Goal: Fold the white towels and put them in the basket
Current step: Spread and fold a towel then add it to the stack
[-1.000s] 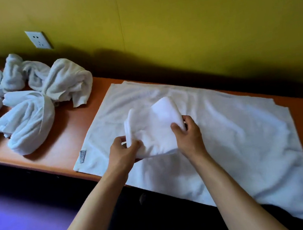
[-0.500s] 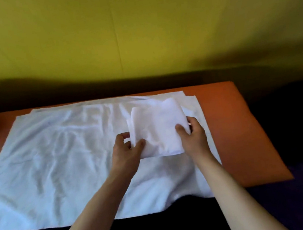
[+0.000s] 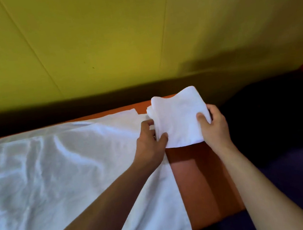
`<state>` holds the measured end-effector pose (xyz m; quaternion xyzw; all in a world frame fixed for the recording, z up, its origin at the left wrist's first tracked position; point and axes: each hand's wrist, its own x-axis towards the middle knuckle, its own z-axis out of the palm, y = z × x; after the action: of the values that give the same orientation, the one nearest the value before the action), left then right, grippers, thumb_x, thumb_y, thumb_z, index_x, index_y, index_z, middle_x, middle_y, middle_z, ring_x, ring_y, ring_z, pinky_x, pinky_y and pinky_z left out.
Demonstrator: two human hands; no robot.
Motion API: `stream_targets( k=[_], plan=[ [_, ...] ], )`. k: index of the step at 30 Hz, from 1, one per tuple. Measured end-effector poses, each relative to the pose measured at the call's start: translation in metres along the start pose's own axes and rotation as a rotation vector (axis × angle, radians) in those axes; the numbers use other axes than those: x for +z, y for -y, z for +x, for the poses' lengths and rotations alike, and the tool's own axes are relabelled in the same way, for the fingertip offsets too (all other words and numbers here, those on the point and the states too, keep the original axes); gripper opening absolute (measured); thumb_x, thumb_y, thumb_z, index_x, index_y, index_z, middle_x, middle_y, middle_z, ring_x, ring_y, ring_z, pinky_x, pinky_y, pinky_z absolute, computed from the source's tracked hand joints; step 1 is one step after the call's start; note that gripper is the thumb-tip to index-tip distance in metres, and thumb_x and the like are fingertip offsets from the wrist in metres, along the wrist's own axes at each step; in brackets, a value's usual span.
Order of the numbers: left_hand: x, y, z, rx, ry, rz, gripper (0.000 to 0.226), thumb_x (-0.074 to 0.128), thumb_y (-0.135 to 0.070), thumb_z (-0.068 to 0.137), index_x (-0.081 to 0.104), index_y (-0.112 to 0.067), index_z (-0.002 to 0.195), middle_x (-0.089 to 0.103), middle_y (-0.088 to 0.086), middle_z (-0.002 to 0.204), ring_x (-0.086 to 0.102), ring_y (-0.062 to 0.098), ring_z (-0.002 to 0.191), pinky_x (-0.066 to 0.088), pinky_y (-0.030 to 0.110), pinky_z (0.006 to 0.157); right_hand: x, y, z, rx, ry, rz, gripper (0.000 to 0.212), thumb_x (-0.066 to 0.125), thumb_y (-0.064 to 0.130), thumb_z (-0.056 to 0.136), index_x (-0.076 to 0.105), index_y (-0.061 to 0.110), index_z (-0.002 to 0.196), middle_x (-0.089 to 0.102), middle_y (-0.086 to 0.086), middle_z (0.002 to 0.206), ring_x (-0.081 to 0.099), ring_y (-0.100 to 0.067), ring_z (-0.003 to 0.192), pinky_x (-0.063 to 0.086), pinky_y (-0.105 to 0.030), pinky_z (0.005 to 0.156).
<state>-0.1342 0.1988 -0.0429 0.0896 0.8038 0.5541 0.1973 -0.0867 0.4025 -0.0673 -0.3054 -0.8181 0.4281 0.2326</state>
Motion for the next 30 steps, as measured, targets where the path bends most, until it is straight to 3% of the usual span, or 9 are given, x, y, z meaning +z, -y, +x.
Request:
stream_targets(
  k=[2, 4, 8, 12, 17, 21, 26, 28, 30],
  plan=[
    [0.012, -0.003, 0.021, 0.033, 0.001, 0.027, 0.047, 0.064, -0.032, 0.096, 0.039, -0.025, 0.136, 0.062, 0.001, 0.134, 0.065, 0.024, 0.116, 0.055, 0.036, 0.095, -0.001, -0.005, 0.022, -0.02, -0.014, -0.025, 0.03, 0.054, 0.039, 0.095, 0.056, 0.034, 0.124, 0.058, 0.025, 0.098, 0.059, -0.002, 0.089, 0.044, -0.019, 0.069],
    [0.02, 0.002, 0.035, 0.058, -0.026, 0.18, 0.056, 0.063, -0.037, 0.096, 0.036, -0.024, 0.144, 0.057, 0.002, 0.141, 0.058, 0.026, 0.126, 0.048, 0.039, 0.102, 0.002, -0.013, 0.037, -0.012, 0.009, -0.08, 0.035, 0.053, 0.039, 0.097, 0.056, 0.029, 0.13, 0.061, 0.017, 0.109, 0.061, -0.012, 0.102, 0.049, -0.026, 0.079],
    [0.025, 0.032, 0.029, 0.172, -0.119, 0.773, 0.066, 0.033, -0.056, 0.102, 0.018, -0.025, 0.158, 0.021, 0.003, 0.167, 0.012, 0.026, 0.155, 0.007, 0.046, 0.127, 0.014, -0.023, 0.03, -0.087, -0.084, -0.389, 0.045, 0.055, 0.035, 0.098, 0.053, 0.018, 0.14, 0.051, -0.01, 0.135, 0.051, -0.03, 0.121, 0.043, -0.044, 0.098],
    [0.018, 0.056, 0.005, 0.366, -0.098, 0.931, 0.064, 0.008, -0.058, 0.101, 0.015, -0.035, 0.16, 0.014, 0.004, 0.169, 0.008, 0.029, 0.156, 0.009, 0.053, 0.124, 0.026, -0.025, -0.006, -0.357, -0.152, -0.598, 0.04, 0.052, 0.044, 0.096, 0.059, 0.027, 0.132, 0.057, -0.004, 0.131, 0.049, -0.026, 0.123, 0.033, -0.045, 0.101],
    [0.025, 0.074, 0.0, 0.389, 0.042, 1.063, 0.06, 0.003, -0.06, 0.101, -0.008, -0.043, 0.158, -0.003, -0.001, 0.17, -0.014, 0.029, 0.154, 0.001, 0.055, 0.123, 0.038, -0.033, -0.022, -0.306, 0.087, -0.769, 0.05, 0.033, 0.053, 0.102, 0.043, 0.034, 0.148, 0.045, -0.004, 0.153, 0.032, -0.025, 0.145, 0.02, -0.052, 0.118],
    [0.025, 0.073, 0.007, 0.364, 0.086, 1.107, 0.06, 0.004, -0.061, 0.102, -0.015, -0.043, 0.156, -0.002, -0.001, 0.17, -0.012, 0.031, 0.155, -0.002, 0.055, 0.123, 0.037, -0.029, -0.007, -0.299, 0.144, -0.799, 0.051, 0.032, 0.053, 0.102, 0.041, 0.034, 0.149, 0.042, -0.005, 0.154, 0.031, -0.026, 0.146, 0.02, -0.053, 0.12],
    [0.01, 0.063, -0.027, 0.343, 0.132, 1.093, 0.063, 0.006, -0.06, 0.102, -0.004, -0.038, 0.16, -0.003, 0.001, 0.17, -0.013, 0.029, 0.155, -0.001, 0.052, 0.124, 0.034, -0.019, -0.013, -0.29, 0.133, -0.79, 0.049, 0.037, 0.05, 0.101, 0.046, 0.03, 0.145, 0.047, -0.007, 0.15, 0.036, -0.029, 0.142, 0.026, -0.054, 0.118],
    [0.001, 0.058, -0.057, 0.365, 0.143, 1.077, 0.066, 0.008, -0.06, 0.101, 0.016, -0.033, 0.16, 0.011, 0.005, 0.169, 0.002, 0.032, 0.156, 0.009, 0.053, 0.124, 0.033, -0.013, -0.023, -0.322, 0.059, -0.734, 0.042, 0.046, 0.046, 0.099, 0.053, 0.027, 0.136, 0.054, -0.007, 0.14, 0.044, -0.029, 0.133, 0.034, -0.052, 0.111],
    [-0.008, 0.056, -0.091, 0.438, 0.11, 1.059, 0.06, 0.029, -0.055, 0.099, 0.045, -0.026, 0.15, 0.038, 0.009, 0.159, 0.031, 0.036, 0.149, 0.031, 0.053, 0.117, 0.034, -0.004, -0.04, -0.377, -0.011, -0.662, 0.031, 0.052, 0.043, 0.096, 0.058, 0.026, 0.12, 0.06, -0.005, 0.123, 0.052, -0.027, 0.116, 0.042, -0.047, 0.099]
  ],
)
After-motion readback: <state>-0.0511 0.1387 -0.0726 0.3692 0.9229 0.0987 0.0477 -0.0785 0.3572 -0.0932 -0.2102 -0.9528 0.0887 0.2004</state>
